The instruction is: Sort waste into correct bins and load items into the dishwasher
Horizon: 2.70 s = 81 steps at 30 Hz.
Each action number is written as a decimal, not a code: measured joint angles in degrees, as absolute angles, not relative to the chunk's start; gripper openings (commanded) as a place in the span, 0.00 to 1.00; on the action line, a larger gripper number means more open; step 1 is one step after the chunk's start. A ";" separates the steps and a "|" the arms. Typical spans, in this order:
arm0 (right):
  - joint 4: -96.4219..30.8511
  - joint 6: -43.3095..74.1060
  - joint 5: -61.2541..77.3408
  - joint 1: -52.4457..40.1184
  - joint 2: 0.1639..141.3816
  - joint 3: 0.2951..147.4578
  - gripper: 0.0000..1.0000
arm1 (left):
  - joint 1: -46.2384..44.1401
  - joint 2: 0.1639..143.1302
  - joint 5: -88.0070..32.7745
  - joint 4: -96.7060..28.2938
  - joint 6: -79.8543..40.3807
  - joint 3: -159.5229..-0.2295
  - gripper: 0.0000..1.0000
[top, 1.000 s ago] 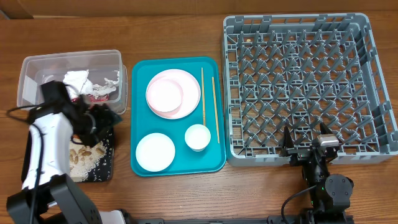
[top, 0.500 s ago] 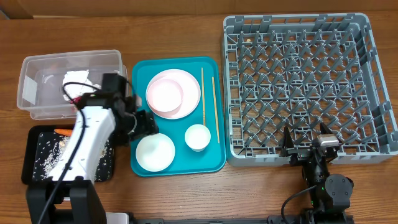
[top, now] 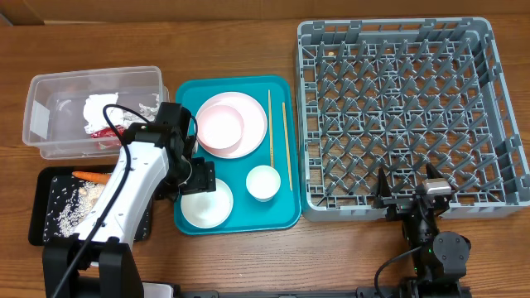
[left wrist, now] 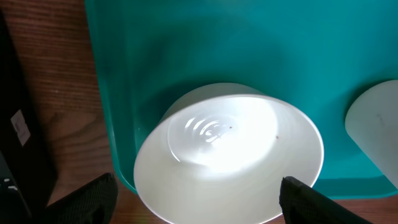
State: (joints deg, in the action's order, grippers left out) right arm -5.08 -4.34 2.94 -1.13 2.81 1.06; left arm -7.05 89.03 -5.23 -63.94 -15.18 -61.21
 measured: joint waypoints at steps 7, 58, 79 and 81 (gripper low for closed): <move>-5.08 -4.34 2.94 -1.13 2.81 1.06 1.00 | -7.05 88.92 -4.64 -61.32 -16.34 -55.88 0.86; -5.10 -4.32 2.94 -1.13 2.81 1.06 1.00 | -5.04 88.82 -18.85 -59.70 -17.58 -72.51 0.04; -2.39 -0.40 10.39 -1.13 2.81 1.06 1.00 | -5.04 88.82 -21.74 -59.99 -17.56 -72.51 0.04; -3.09 1.43 11.66 -1.13 2.81 1.06 1.00 | -5.04 88.82 -21.76 -59.99 -17.56 -72.51 0.04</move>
